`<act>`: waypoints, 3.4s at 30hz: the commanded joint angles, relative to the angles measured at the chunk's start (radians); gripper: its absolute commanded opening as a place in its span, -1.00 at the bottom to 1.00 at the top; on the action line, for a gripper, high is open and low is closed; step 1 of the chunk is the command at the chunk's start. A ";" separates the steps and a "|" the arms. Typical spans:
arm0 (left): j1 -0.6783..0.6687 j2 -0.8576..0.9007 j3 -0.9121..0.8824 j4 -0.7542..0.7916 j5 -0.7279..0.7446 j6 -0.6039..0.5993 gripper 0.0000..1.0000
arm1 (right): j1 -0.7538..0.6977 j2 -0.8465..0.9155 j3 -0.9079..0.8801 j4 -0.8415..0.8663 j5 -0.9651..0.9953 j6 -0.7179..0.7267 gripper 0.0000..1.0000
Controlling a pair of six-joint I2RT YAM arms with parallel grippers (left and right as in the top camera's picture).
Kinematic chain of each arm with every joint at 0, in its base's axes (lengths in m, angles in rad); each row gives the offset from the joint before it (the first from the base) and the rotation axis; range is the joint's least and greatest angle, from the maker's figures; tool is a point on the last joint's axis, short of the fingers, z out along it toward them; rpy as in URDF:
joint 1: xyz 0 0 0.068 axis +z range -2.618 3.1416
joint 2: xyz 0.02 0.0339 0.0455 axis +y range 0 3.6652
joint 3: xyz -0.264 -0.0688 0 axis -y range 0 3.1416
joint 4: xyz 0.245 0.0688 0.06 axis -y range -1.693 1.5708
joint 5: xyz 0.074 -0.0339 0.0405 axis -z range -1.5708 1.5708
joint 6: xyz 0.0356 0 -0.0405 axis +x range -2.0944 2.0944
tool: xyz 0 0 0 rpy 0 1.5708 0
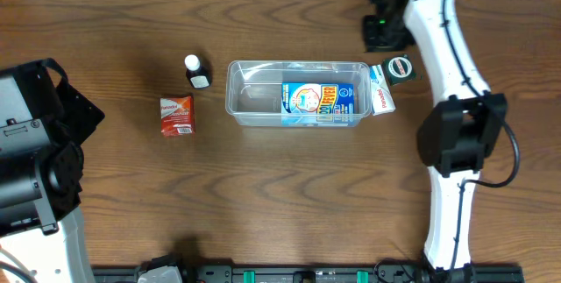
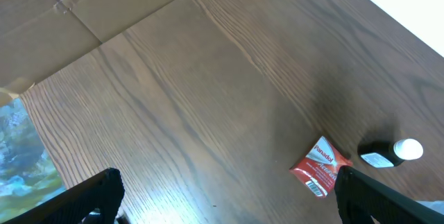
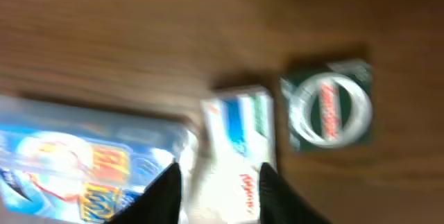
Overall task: Pack container
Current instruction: 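Lower the right gripper and grasp the white-green Panadol box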
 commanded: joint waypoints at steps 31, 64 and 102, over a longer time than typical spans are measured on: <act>0.006 0.003 0.019 -0.003 -0.013 0.005 0.96 | -0.031 -0.002 -0.128 -0.118 -0.080 -0.025 -0.98; 0.006 0.003 0.019 -0.003 -0.013 0.005 0.96 | -0.023 -0.002 -0.176 -0.035 -0.016 -0.341 -0.10; 0.006 0.003 0.019 -0.003 -0.013 0.005 0.96 | -0.049 -0.003 -0.397 0.148 -0.039 -0.269 -0.46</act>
